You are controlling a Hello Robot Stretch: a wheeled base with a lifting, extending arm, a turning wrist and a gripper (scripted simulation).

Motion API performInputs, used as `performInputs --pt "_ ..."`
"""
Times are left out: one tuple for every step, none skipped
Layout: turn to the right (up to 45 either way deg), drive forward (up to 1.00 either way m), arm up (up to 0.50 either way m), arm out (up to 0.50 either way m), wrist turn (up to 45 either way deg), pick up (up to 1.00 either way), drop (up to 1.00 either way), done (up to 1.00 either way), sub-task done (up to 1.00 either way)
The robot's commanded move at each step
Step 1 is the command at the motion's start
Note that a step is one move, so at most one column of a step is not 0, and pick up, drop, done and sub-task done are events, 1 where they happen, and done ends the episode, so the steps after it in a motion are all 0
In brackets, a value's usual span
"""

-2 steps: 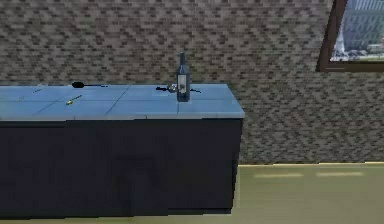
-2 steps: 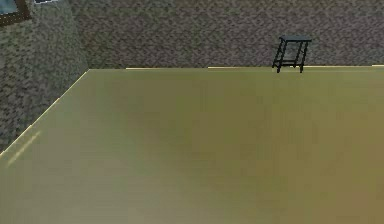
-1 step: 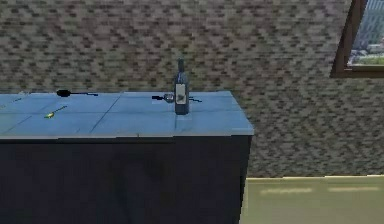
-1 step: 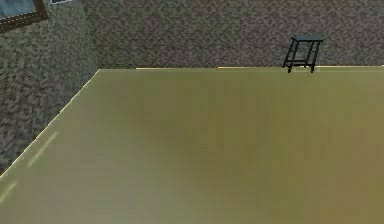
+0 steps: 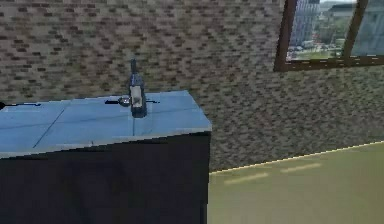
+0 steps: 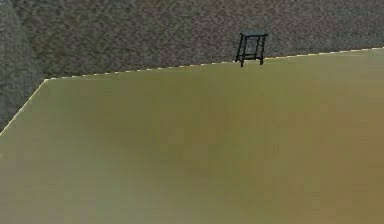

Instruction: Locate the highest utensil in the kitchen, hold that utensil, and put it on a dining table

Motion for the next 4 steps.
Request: performInputs --pt "0.0 0.40 0.00 0.00 0.0 0.00 0.00 0.00 0.00" --pt "-45.0 0.00 0.00 0.00 0.0 0.00 0.00 0.00 0.00" --pt "-45.0 0.00 0.00 0.00 0.0 0.00 0.00 0.00 0.00" --pt "-12.0 0.00 0.00 0.00 0.0 0.00 0.00 0.00 0.00"
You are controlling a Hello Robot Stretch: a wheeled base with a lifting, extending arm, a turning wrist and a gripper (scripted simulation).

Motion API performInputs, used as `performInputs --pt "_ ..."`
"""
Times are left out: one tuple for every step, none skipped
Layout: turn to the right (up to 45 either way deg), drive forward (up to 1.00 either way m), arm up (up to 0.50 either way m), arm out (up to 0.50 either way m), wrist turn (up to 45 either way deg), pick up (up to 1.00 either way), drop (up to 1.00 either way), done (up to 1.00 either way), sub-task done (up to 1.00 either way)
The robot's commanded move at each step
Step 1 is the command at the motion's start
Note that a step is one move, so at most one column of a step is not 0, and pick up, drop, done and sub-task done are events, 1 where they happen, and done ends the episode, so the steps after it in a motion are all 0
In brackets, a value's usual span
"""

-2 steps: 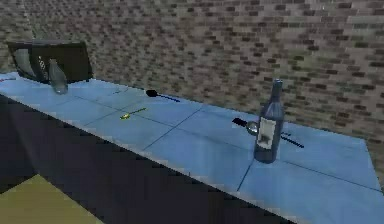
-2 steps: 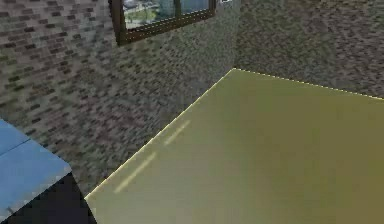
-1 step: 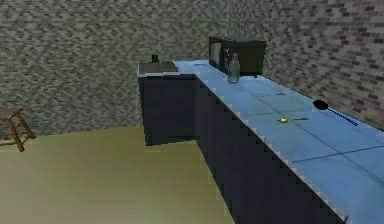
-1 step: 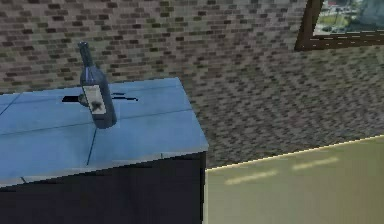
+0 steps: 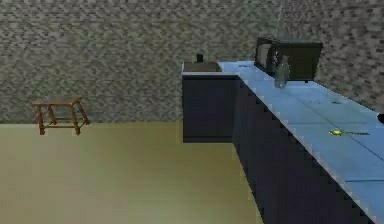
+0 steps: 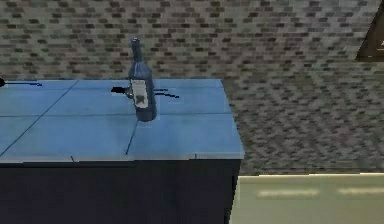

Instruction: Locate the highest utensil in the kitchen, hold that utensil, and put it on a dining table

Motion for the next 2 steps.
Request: performInputs --pt "0.0 0.90 0.00 0.00 0.0 0.00 0.00 0.00 0.00" --pt "-21.0 0.00 0.00 0.00 0.0 0.00 0.00 0.00 0.00"
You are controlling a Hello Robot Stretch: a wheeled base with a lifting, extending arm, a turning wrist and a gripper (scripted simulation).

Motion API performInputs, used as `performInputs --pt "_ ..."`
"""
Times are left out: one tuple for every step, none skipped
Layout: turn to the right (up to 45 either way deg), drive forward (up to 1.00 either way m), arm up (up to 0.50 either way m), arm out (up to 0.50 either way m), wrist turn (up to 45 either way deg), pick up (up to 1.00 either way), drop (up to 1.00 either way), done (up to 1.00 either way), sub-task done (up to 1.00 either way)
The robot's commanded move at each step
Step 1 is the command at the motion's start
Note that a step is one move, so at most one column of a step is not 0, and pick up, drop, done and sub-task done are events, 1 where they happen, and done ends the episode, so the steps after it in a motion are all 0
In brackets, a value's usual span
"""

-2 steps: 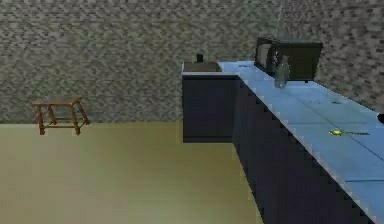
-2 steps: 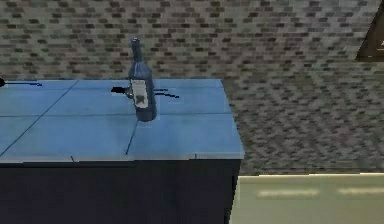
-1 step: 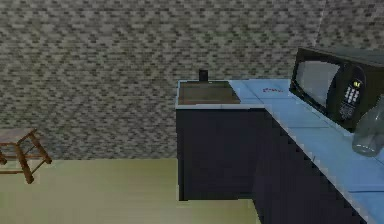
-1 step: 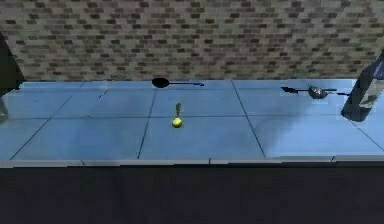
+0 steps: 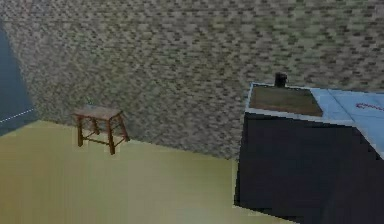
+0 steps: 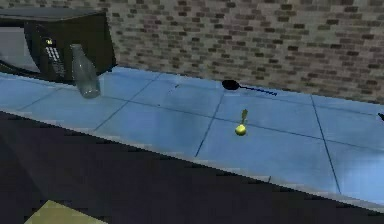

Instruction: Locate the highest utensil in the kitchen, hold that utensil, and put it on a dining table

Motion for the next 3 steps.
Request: performInputs --pt "-3.0 0.00 0.00 0.00 0.0 0.00 0.00 0.00 0.00" --pt "45.0 0.00 0.00 0.00 0.0 0.00 0.00 0.00 0.00" --pt "45.0 0.00 0.00 0.00 0.0 0.00 0.00 0.00 0.00"
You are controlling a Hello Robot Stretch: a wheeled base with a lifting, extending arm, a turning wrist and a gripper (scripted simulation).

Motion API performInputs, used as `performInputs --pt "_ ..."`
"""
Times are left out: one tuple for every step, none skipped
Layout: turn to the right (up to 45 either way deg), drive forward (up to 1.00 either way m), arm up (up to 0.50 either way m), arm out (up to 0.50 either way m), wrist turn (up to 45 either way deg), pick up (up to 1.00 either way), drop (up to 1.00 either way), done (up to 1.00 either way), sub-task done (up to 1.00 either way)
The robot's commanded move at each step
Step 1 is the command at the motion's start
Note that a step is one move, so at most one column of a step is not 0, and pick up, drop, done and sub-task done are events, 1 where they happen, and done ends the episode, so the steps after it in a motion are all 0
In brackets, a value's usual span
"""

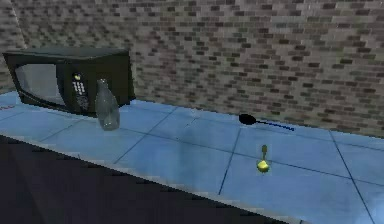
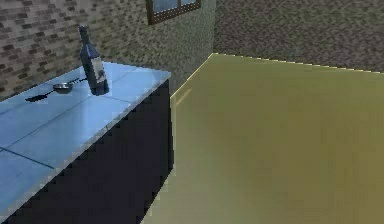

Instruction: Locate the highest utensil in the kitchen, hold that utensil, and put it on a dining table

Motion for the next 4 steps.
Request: performInputs --pt "21.0 0.00 0.00 0.00 0.0 0.00 0.00 0.00 0.00" --pt "0.0 0.25 0.00 0.00 0.0 0.00 0.00 0.00 0.00" --pt "-45.0 0.00 0.00 0.00 0.0 0.00 0.00 0.00 0.00" --pt "-45.0 0.00 0.00 0.00 0.0 0.00 0.00 0.00 0.00"
